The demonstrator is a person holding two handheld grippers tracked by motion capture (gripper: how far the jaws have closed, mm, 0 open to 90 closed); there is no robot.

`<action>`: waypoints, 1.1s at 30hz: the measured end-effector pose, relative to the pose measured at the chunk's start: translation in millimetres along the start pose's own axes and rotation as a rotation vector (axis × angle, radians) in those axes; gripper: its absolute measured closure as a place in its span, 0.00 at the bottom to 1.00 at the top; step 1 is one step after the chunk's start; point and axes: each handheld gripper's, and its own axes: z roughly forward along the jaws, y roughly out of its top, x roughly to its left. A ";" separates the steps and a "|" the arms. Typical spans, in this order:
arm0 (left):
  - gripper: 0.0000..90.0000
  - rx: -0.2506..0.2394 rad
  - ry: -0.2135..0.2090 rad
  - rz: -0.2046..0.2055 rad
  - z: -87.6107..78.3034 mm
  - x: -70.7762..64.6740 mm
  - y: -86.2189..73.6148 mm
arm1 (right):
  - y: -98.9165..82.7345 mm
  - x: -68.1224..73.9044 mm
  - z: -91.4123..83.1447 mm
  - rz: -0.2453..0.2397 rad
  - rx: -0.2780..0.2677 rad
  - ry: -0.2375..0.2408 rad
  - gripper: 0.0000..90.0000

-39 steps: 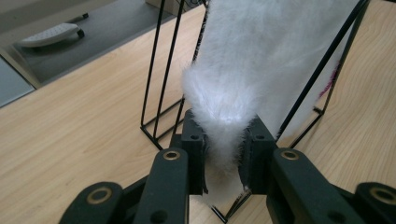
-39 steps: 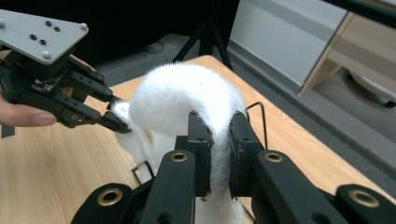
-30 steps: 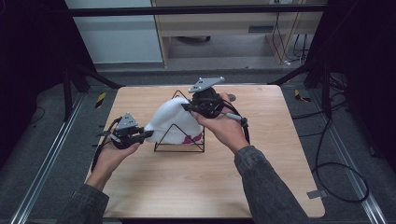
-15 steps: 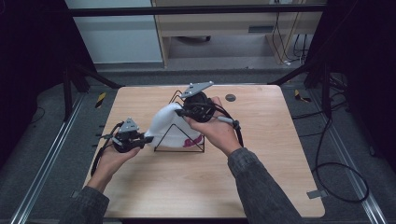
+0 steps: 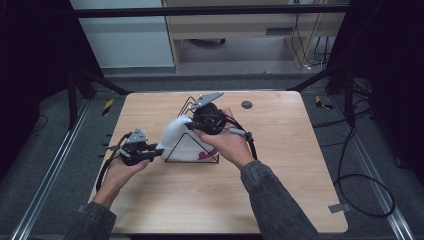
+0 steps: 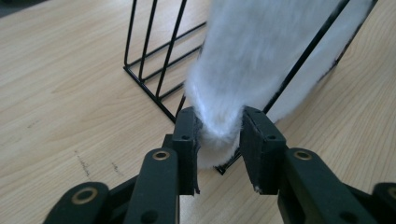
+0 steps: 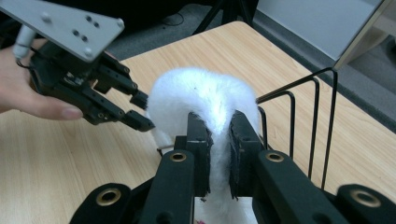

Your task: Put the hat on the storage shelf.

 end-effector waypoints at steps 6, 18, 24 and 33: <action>0.67 -0.032 0.022 0.010 -4.1 -3.1 3.3 | -6.8 -0.2 5.8 0.016 0.024 -0.002 0.89; 0.25 -0.032 0.118 0.008 -10.0 -6.7 4.4 | -15.5 -4.4 -4.0 0.054 0.032 -0.034 0.67; 0.11 -0.034 0.114 -0.018 -12.8 -6.6 1.2 | -19.9 -3.8 -15.1 0.060 0.016 -0.039 0.61; 0.08 -0.009 0.105 -0.043 -15.1 -2.2 -4.4 | -28.5 -4.5 -32.2 0.067 0.001 -0.059 0.54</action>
